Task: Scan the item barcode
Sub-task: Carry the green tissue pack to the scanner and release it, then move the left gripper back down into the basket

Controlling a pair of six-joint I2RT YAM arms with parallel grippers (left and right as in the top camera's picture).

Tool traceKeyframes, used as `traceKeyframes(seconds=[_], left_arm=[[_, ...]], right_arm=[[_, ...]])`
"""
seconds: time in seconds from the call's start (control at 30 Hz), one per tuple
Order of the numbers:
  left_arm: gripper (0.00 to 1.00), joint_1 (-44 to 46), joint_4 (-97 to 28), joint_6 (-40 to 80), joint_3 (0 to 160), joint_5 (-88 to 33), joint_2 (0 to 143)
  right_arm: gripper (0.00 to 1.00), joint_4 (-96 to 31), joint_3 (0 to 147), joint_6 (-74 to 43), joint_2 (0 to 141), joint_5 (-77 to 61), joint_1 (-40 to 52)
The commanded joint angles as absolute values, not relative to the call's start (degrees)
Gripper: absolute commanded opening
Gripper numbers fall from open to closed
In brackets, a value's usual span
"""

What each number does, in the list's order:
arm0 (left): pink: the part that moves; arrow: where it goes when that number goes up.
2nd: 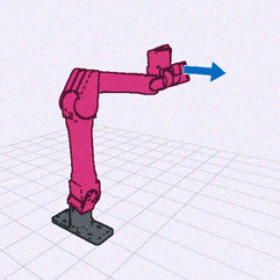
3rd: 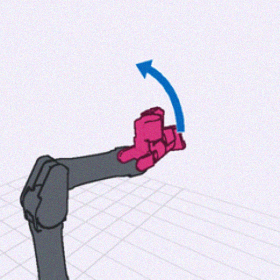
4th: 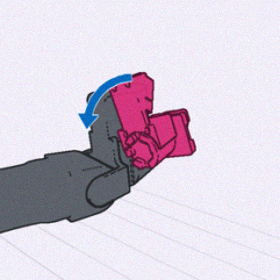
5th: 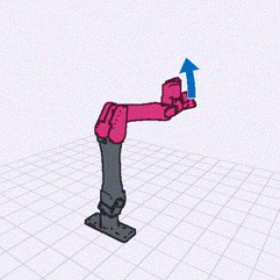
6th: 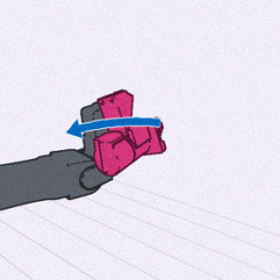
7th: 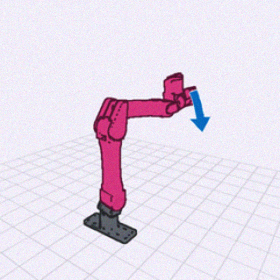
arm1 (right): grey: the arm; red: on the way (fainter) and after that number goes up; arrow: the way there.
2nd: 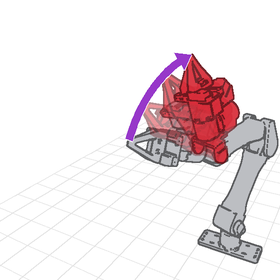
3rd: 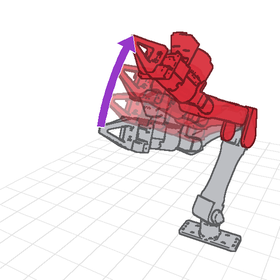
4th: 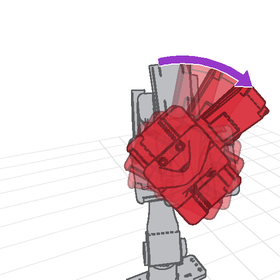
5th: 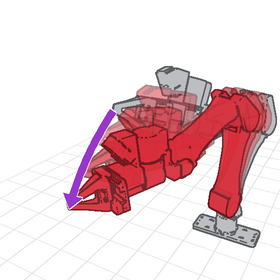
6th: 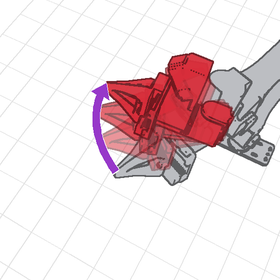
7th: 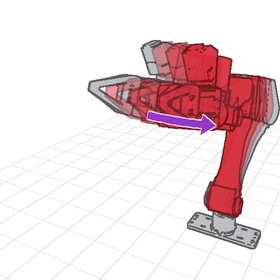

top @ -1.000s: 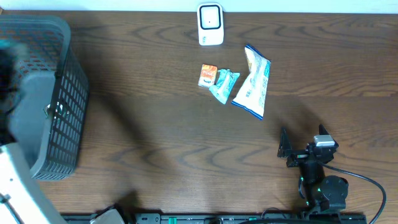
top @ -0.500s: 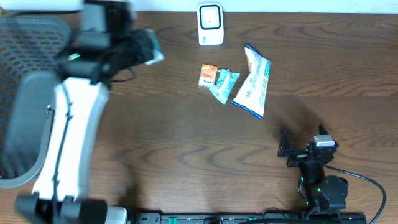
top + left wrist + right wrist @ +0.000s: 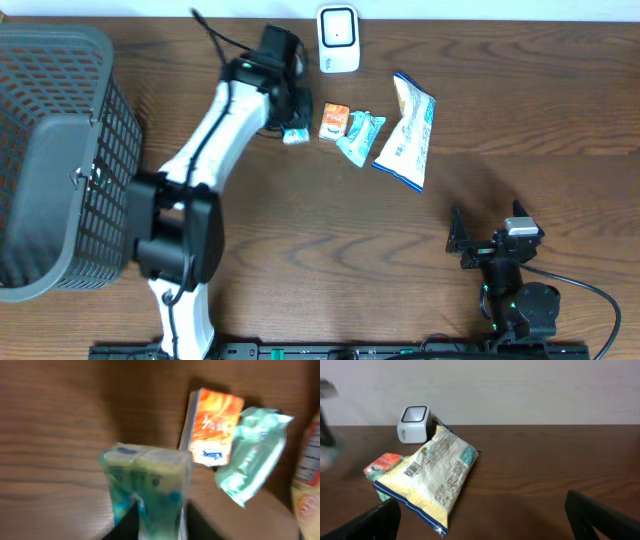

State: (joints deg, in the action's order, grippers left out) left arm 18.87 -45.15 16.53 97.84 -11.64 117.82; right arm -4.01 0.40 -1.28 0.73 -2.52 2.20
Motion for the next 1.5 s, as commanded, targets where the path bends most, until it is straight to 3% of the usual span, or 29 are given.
traceKeyframes(seconds=[0.0, 0.07, 0.13, 0.47, 0.77, 0.8, 0.87, 0.93, 1.07, 1.27, 1.47], left_arm=[[0.43, 19.5, -44.8, 16.1, 97.6, -10.8, 119.6], [0.57, 19.4, -44.7, 16.1, 97.6, -10.8, 119.9], [0.63, 18.9, -44.4, 16.1, 97.6, -10.8, 119.7], [0.64, 10.0, -45.7, 16.1, 101.5, -10.9, 106.5], [0.65, -6.5, -44.6, 16.1, 101.6, -10.8, 85.1], [0.75, -9.9, -44.6, 16.1, 101.6, -10.8, 82.7], [0.78, -14.6, -44.6, 16.2, 101.6, -10.7, 80.3], [0.87, -19.7, -45.1, 17.3, 101.5, -8.2, 78.7], [0.96, -29.5, -48.8, 21.7, 101.4, 1.7, 78.8], [0.96, -35.9, -53.5, 20.2, 101.3, 2.6, 83.7], [0.96, -36.6, -57.0, 11.2, 101.3, 2.5, 90.8]], right_arm=[[0.99, -4.3, 0.3, -2.1, 0.5, -2.0, 1.9], [0.99, -4.2, 0.3, -2.1, 0.5, -2.0, 1.9], [0.99, -4.2, 0.3, -2.1, 0.5, -2.0, 1.9], [0.99, -4.2, 0.3, -2.1, 0.5, -2.0, 1.9], [0.99, -4.2, 0.3, -2.1, 0.5, -2.0, 1.9], [0.99, -4.2, 0.3, -2.1, 0.5, -2.0, 1.9], [0.99, -4.2, 0.3, -2.1, 0.5, -2.0, 1.9], [0.99, -4.2, 0.3, -2.1, 0.5, -2.0, 1.9], [0.99, -4.2, 0.3, -2.1, 0.5, -2.0, 1.9], [0.99, -4.2, 0.3, -2.1, 0.5, -2.0, 1.9], [0.99, -4.2, 0.3, -2.1, 0.5, -2.0, 1.9]])
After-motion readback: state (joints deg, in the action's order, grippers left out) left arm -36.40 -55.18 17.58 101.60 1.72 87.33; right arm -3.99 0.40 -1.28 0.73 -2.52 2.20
